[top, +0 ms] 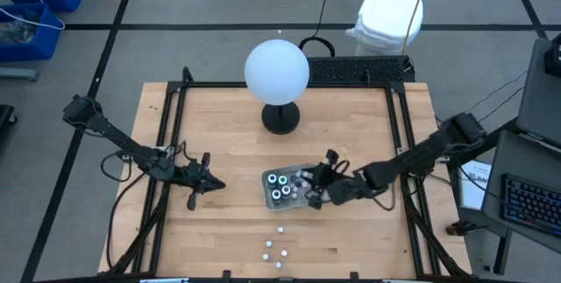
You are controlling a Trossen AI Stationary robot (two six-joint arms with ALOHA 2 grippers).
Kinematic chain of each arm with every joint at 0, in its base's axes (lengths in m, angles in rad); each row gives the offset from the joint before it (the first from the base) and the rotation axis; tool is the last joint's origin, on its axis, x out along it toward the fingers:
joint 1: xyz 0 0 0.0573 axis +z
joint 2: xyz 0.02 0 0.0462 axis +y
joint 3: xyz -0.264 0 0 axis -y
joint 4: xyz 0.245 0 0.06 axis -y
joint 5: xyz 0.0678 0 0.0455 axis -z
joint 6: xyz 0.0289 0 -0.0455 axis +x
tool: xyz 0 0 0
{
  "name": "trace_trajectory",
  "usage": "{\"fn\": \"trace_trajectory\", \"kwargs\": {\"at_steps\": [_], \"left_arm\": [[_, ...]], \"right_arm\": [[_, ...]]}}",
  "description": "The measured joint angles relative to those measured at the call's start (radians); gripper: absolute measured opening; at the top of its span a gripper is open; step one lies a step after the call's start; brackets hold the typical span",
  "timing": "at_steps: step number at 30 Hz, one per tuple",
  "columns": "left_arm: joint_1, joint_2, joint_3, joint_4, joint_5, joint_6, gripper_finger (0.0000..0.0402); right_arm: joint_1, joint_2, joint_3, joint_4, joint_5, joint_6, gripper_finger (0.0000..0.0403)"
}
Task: Pick & Place food coloring
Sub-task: Adjust the gray bin
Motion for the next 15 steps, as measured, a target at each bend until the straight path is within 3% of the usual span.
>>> {"fn": "trace_trajectory", "kwargs": {"at_steps": [7,11,15], "left_arm": [[0.000,0.171,0.000,0.057,0.039,-0.030,0.0006],[0.002,0.304,0.010,0.186,0.065,-0.019,0.0004],[0.002,0.439,0.096,0.166,0.099,0.020,0.0003]], "right_arm": [[0.116,-0.080,-0.001,-0.274,0.101,0.147,0.0007],[0.172,-0.071,-0.009,-0.353,0.189,0.303,0.0007],[0.199,-0.041,-0.066,-0.365,0.222,0.434,0.0001]]}}
